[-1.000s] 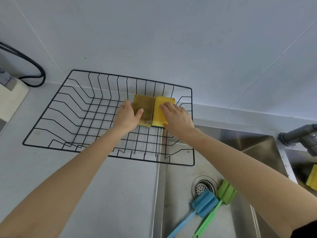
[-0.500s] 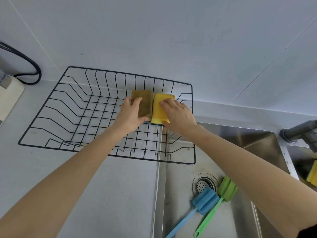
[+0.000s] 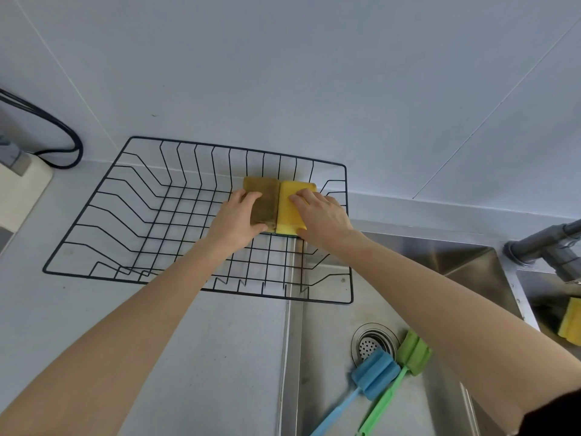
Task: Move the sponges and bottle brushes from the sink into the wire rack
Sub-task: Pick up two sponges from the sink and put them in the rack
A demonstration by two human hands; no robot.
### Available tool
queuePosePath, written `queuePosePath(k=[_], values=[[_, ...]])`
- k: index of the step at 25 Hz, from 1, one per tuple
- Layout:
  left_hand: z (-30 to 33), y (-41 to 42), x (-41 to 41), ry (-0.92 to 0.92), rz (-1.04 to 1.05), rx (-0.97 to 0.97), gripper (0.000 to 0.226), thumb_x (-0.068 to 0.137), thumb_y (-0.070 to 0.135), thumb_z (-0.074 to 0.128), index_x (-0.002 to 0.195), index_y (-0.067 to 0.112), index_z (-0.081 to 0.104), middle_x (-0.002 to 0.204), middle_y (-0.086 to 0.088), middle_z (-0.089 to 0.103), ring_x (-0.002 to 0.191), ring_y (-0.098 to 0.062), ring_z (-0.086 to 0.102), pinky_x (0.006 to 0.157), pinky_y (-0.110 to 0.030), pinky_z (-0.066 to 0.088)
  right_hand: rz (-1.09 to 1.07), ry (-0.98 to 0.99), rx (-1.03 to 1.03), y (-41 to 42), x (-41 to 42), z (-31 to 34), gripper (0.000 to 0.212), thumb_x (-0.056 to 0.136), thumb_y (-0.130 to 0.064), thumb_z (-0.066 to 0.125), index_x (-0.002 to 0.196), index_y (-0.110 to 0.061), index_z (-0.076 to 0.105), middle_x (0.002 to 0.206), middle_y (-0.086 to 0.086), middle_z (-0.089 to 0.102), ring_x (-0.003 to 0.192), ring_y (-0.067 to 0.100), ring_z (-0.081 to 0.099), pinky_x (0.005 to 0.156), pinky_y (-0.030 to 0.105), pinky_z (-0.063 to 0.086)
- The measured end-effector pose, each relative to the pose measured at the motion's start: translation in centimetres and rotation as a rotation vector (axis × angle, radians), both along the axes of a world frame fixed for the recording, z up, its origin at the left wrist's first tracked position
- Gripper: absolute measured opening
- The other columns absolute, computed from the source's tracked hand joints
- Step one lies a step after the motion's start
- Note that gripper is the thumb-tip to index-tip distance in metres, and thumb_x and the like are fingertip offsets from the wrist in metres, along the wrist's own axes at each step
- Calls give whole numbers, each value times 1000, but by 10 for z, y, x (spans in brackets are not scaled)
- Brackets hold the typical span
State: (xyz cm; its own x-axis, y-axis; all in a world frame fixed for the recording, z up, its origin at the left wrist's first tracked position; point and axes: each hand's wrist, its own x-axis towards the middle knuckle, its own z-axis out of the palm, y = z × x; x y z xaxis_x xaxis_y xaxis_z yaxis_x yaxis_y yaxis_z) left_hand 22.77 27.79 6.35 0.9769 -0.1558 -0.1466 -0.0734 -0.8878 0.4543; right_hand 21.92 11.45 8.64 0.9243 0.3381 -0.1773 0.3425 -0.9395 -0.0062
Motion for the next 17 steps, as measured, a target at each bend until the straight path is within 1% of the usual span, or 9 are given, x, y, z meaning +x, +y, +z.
queuePosePath(k=[2,4,7,10,13,17], values=[[2,-2,1,17,6,18,70,80,27,65,139,16,29,146,-13,30,129,-32,39,103,-45,41,-5,-3,-11,2,-1,0,60,87,-20,61,139,-11,33,141,9,39,130,27,42,108,36,33],[5,-2,-1,62,-10,59,74,81,30,64,142,16,23,149,-14,24,132,-34,34,106,-47,38,-7,20,-9,2,-3,3,61,88,-24,59,140,-12,31,144,10,37,131,28,41,111,37,30],[14,-3,-7,116,-45,187,81,83,38,59,145,19,10,155,-18,6,139,-38,18,112,-51,25,-9,50,7,-5,-9,11,64,91,-30,54,145,-15,25,152,9,29,139,27,33,118,40,18],[30,-5,-17,116,-43,212,83,84,43,56,146,21,4,156,-18,-1,143,-36,5,116,-51,13,-22,39,8,-14,-23,23,65,93,-32,50,148,-17,19,157,8,22,145,25,22,120,41,11],[49,-10,-27,75,-91,246,80,85,46,51,146,21,5,157,-15,-1,144,-34,0,117,-53,7,-56,31,32,-22,-38,36,64,94,-31,47,148,-17,17,158,8,19,146,24,17,120,41,9],[78,-19,-48,4,-147,277,79,85,48,49,146,22,6,157,-12,5,144,-33,4,116,-54,5,-86,-3,70,-33,-64,55,62,95,-30,46,149,-17,17,158,7,20,146,22,17,120,41,9]])
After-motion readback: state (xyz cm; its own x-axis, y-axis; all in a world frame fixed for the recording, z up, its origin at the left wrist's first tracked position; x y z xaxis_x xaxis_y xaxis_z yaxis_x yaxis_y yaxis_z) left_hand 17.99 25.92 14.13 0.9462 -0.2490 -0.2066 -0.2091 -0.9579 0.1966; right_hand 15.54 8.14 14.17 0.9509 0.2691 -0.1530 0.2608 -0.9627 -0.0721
